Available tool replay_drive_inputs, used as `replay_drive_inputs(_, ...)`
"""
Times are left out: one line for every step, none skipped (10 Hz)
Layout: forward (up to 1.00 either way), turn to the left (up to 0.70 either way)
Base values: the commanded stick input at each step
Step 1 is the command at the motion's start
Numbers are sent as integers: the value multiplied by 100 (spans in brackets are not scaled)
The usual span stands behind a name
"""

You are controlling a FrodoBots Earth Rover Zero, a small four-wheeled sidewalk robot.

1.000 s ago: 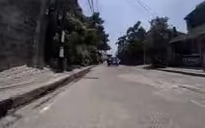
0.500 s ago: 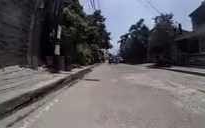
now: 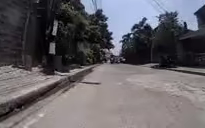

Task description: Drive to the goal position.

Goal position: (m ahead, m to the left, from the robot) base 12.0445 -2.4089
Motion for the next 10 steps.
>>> replay_drive_inputs(100, -40)
replay_drive_inputs(100, -39)
replay_drive_inputs(100, -4)
replay_drive_inputs(100, -1)
replay_drive_inputs(100, 0)
replay_drive_inputs(100, 0)
replay_drive_inputs(100, 0)
replay_drive_inputs(100, 0)
replay_drive_inputs(100, 0)
replay_drive_inputs(100, 0)
